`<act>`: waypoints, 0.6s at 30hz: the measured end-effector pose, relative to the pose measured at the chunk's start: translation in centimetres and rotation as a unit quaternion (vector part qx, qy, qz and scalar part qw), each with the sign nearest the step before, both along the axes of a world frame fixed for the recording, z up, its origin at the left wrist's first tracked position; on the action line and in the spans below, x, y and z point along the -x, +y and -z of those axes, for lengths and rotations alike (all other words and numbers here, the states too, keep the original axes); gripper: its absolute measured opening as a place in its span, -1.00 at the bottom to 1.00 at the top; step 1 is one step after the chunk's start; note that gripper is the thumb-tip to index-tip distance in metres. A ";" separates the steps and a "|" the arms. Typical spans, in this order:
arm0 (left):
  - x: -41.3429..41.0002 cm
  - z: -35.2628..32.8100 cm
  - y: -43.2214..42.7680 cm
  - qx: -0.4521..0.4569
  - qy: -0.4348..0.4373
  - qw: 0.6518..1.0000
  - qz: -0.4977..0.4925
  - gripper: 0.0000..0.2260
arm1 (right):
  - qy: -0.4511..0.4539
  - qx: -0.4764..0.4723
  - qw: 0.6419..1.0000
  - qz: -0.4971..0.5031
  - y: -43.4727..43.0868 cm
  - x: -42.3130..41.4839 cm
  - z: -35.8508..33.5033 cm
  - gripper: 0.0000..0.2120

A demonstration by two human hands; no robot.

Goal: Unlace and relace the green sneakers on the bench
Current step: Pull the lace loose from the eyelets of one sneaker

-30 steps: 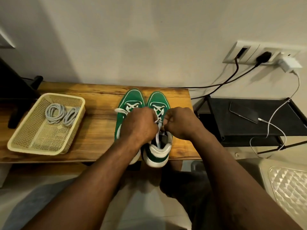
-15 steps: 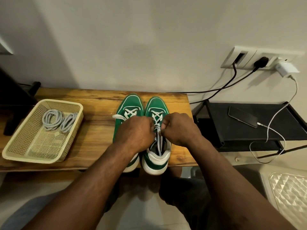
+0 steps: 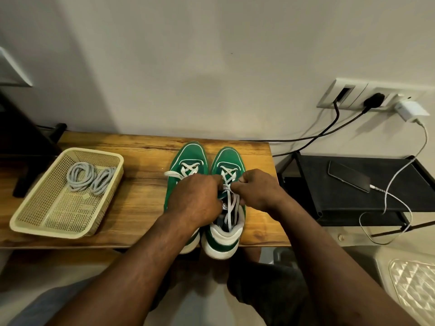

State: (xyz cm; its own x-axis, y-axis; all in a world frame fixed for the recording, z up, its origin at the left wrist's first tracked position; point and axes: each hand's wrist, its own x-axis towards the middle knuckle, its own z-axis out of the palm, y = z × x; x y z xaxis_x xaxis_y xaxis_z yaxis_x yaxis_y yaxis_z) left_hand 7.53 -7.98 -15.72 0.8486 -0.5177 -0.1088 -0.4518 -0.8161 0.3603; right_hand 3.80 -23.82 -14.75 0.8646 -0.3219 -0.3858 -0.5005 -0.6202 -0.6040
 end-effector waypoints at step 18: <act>-2.4 0.0 1.6 0.015 0.069 0.996 -0.050 -0.84 | -0.079 0.044 0.996 0.001 -3.1 0.0 -0.1 -0.90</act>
